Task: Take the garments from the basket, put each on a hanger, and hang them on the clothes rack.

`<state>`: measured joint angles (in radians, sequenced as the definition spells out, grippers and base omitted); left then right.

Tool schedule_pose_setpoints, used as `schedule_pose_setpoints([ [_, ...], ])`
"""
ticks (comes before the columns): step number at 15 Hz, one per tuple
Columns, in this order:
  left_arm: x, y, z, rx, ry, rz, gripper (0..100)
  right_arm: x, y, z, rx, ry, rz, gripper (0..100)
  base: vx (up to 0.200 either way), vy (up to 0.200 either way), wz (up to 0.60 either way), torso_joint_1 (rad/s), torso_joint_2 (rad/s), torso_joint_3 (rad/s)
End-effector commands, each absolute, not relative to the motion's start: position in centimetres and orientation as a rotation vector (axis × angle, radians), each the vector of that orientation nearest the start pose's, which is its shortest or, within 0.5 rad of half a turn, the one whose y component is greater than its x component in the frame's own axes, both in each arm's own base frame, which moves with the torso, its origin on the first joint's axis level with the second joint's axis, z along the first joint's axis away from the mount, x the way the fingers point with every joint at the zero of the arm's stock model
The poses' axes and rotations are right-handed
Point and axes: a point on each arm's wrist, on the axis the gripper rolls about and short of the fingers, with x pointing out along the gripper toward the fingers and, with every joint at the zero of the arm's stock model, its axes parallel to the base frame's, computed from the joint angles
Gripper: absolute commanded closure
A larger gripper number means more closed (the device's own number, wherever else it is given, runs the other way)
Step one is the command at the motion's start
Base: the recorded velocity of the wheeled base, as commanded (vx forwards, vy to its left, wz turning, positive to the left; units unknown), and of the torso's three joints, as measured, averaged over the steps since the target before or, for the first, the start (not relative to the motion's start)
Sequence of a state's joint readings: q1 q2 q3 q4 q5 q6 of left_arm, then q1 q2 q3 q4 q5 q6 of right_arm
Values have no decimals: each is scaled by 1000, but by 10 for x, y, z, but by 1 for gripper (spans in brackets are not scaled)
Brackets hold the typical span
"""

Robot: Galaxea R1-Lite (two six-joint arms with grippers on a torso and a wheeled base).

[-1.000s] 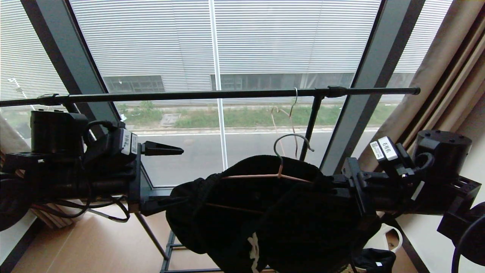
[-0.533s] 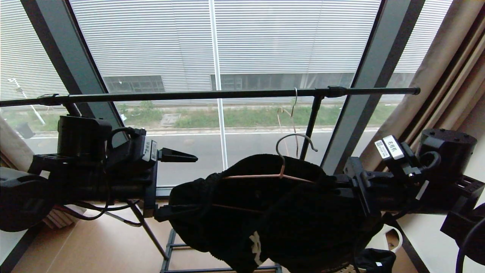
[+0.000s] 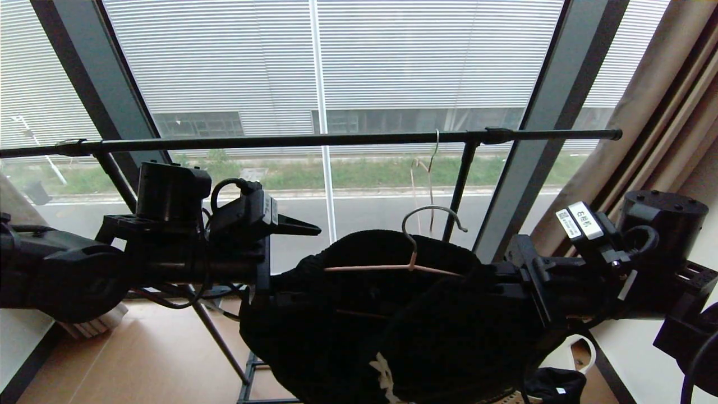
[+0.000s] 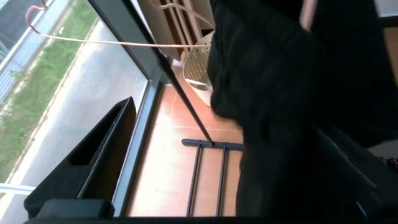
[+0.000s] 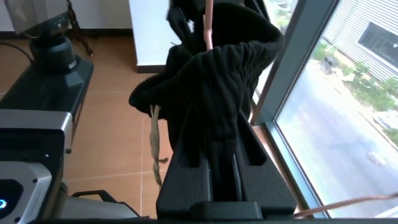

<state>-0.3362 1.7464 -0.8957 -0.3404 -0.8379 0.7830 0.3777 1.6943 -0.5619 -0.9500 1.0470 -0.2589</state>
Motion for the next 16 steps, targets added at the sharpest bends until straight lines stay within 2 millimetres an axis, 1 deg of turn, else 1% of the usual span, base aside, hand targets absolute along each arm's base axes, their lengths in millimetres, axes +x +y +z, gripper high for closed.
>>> schedule_pose_setpoints([
  [1,288,-122,159,536,71,-1293,0,242,119,156,-145,2,1442,100,0,0,0,0,0,0],
  [5,289,-124,157,536,77,-1294,0,240,121,156,-143,2,1454,100,0,0,0,0,0,0],
  [6,289,-124,157,527,94,-1283,100,239,122,155,-143,5,1456,100,0,0,0,0,0,0],
  [9,286,-124,156,524,99,-1287,100,241,123,153,-139,14,1456,100,0,0,0,0,0,0],
  [12,281,-122,161,527,89,-1281,100,245,123,151,-131,27,1447,100,0,0,0,0,0,0],
  [14,278,-115,162,523,93,-1265,100,247,124,154,-98,52,1422,100,0,0,0,0,0,0],
  [16,277,-115,162,522,94,-1265,100,248,124,155,-75,69,1416,100,0,0,0,0,0,0],
])
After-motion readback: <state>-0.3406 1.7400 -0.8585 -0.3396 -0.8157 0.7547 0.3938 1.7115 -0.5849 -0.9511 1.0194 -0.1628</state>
